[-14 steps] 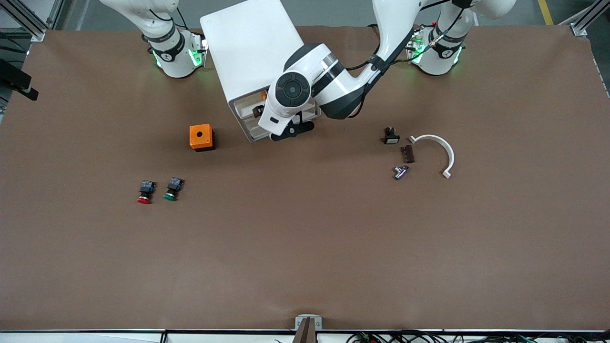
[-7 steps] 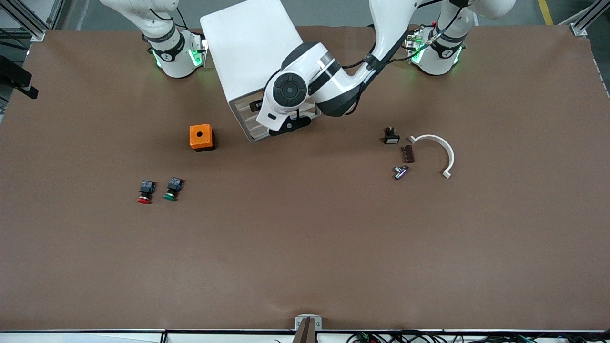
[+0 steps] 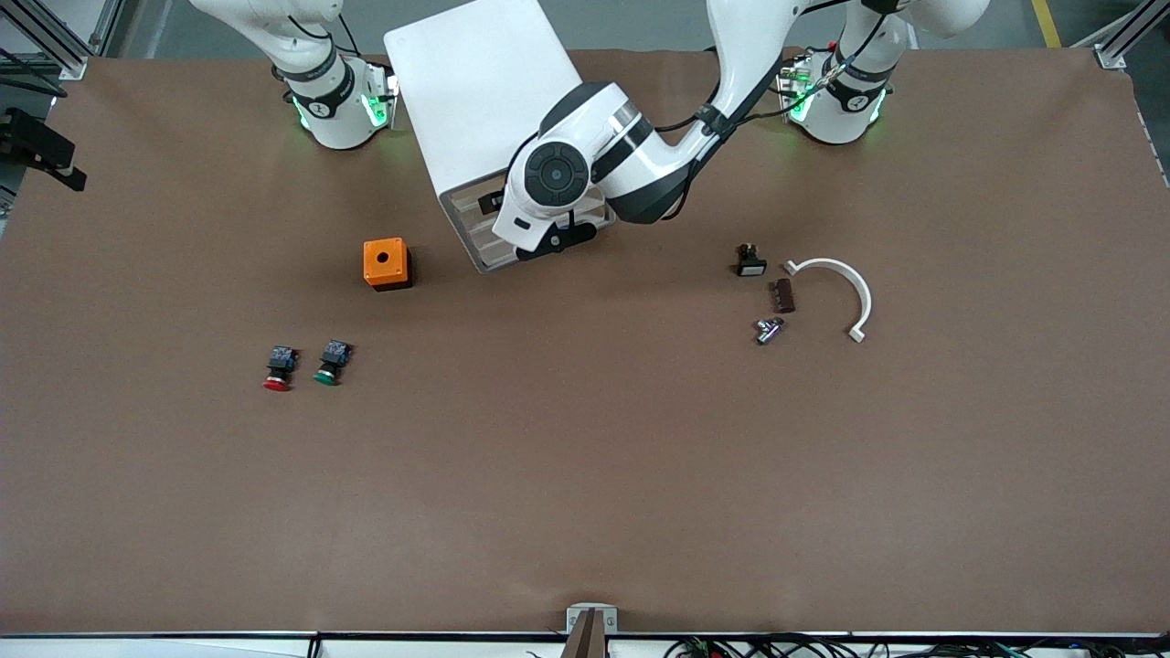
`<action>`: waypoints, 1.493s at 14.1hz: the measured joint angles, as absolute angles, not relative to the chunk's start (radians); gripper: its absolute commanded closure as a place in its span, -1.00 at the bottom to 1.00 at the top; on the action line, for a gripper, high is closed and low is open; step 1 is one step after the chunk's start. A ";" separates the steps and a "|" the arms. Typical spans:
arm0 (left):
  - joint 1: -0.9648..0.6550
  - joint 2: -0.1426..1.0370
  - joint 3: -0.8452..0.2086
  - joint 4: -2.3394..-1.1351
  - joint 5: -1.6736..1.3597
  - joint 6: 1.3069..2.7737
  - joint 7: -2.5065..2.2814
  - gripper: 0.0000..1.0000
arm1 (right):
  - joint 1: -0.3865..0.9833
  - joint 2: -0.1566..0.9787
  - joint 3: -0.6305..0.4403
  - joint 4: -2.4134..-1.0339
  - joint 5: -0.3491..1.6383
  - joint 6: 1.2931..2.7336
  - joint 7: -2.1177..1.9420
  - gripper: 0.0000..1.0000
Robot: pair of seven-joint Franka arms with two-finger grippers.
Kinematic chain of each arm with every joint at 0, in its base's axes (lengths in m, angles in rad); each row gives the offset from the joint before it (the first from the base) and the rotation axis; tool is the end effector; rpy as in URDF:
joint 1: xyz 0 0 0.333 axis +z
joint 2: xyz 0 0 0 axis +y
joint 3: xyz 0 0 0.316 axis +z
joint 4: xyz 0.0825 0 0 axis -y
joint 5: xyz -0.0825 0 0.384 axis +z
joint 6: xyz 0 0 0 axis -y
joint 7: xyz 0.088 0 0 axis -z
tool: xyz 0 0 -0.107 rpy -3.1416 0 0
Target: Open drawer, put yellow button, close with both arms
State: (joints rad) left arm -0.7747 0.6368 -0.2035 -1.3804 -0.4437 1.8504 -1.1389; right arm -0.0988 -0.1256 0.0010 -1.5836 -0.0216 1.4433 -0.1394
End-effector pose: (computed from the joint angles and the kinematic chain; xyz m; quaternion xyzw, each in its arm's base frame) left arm 0.3921 -0.5910 0.3444 0.9463 0.1676 -0.2688 0.0642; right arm 0.4983 -0.0514 0.6738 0.9997 0.0195 -0.0086 0.0098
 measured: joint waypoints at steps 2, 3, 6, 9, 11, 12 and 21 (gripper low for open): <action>-0.773 0.637 -0.203 -1.380 -0.445 1.850 -1.139 -1.00 | -0.094 -0.128 0.001 -1.584 -0.022 1.443 -0.139 -1.00; -0.771 0.636 -0.203 -1.380 -0.445 1.850 -1.139 -1.00 | -0.094 -0.130 0.000 -1.584 -0.022 1.442 -0.139 -1.00; -0.755 0.629 -0.200 -1.379 -0.445 1.851 -1.139 -1.00 | -0.094 -0.138 -0.004 -1.587 -0.004 1.442 -0.139 -1.00; -0.719 0.615 -0.198 -1.375 -0.445 1.851 -1.139 -1.00 | -0.094 -0.142 -0.009 -1.589 0.003 1.442 -0.138 -1.00; -0.687 0.599 -0.197 -1.374 -0.445 1.851 -1.139 -1.00 | -0.094 -0.142 -0.010 -1.589 0.004 1.442 -0.138 -1.00; -0.673 0.591 -0.197 -1.374 -0.445 1.851 -1.139 -1.00 | -0.094 -0.142 -0.012 -1.589 0.004 1.439 -0.137 -1.00; -0.519 0.553 -0.193 -1.373 -0.444 1.850 -1.139 -1.00 | -0.100 -0.144 -0.038 -1.590 0.030 1.428 -0.138 -1.00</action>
State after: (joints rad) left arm -0.5194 0.5526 -0.1932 -1.3725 -0.4441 1.8505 -1.1389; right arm -0.1001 -0.1442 -0.0378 -1.5901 0.0303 1.4283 -0.1380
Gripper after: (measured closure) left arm 0.000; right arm 0.000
